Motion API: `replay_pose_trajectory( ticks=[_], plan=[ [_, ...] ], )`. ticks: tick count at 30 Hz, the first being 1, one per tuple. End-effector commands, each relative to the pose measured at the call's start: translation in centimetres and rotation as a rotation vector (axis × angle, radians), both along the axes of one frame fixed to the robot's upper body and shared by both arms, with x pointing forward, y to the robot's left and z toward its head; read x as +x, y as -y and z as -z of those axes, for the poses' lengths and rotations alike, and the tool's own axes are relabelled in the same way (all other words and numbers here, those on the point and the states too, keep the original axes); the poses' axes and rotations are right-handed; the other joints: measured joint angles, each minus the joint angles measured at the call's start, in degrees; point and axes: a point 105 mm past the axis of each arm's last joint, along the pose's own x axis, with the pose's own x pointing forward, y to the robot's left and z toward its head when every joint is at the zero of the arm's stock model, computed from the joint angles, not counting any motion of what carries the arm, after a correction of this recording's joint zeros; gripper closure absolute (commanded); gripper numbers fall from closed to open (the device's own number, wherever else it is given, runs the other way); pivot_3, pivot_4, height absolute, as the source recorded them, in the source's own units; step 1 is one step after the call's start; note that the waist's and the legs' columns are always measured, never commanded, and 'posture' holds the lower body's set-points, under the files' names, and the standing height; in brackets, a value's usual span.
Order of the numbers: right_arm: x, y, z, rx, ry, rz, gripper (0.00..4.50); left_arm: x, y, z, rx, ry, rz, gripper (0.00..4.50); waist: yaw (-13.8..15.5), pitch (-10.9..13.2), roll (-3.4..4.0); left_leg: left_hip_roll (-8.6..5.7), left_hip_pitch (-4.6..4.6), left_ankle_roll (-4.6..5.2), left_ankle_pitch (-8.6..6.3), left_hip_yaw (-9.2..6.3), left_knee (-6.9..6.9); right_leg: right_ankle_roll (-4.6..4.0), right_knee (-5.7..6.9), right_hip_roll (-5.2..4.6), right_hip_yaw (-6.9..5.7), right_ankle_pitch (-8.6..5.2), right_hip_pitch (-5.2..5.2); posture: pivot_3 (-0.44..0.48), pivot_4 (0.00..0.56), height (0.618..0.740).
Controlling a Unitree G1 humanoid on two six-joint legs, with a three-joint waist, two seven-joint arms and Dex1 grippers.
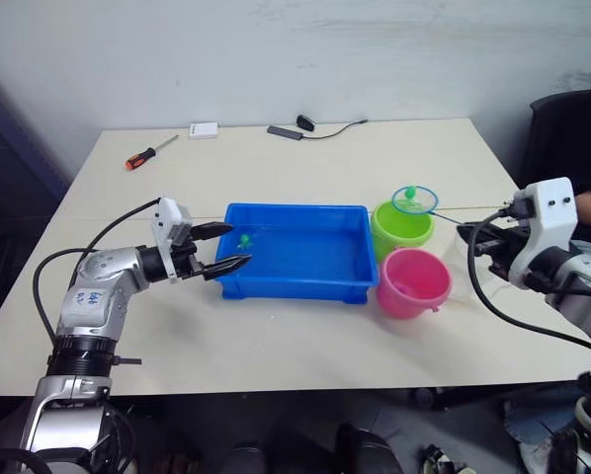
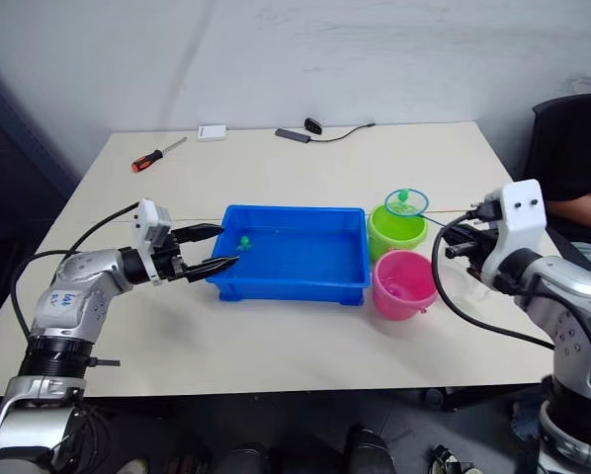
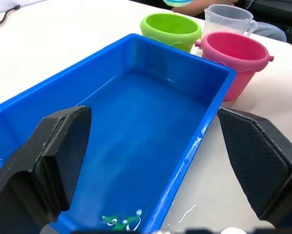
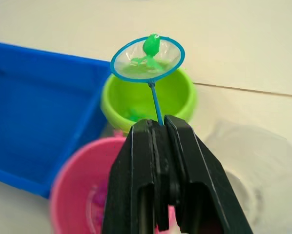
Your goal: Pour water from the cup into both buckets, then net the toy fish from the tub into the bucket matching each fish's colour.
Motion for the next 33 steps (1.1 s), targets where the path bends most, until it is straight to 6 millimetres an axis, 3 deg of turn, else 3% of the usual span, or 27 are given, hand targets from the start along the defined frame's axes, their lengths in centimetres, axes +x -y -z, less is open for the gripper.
replay_pose_trajectory(
  ticks=[1,7,20,33],
  plan=[
    [0.0,-0.2,-0.9,-0.213,0.09,-0.02,4.5,0.2,0.0,-0.6,0.008,0.031,0.009,0.03,-0.01,0.0,-0.01,0.0,0.0,0.0,0.0,0.02,0.0,0.0,-0.03,0.0,0.0,0.0,0.0,0.0,0.15,0.74],
    [0.3,-1.0,0.8,-0.514,0.136,-0.092,4.5,0.1,0.1,-0.5,0.01,0.028,0.016,0.03,-0.33,0.14,-0.25,0.02,-0.02,-0.06,0.01,0.21,0.0,0.11,-0.11,0.01,-0.04,-0.08,0.01,0.0,0.15,0.74],
    [2.4,-1.2,0.3,-1.082,0.315,-0.153,4.5,-0.2,0.0,-0.3,0.01,0.028,0.012,0.03,-0.1,0.15,-0.27,0.0,-0.03,-0.39,0.22,0.19,0.01,0.08,-0.11,0.0,-0.08,-0.06,0.02,0.0,0.15,0.74],
    [2.4,-1.0,0.1,-1.398,0.405,-0.204,4.5,-0.3,-0.1,-0.3,0.007,0.029,0.008,0.03,-0.1,0.25,-0.43,0.0,-0.01,-0.47,0.29,0.2,0.01,0.09,-0.07,0.01,-0.08,-0.05,0.05,0.0,0.15,0.74]
  ],
)
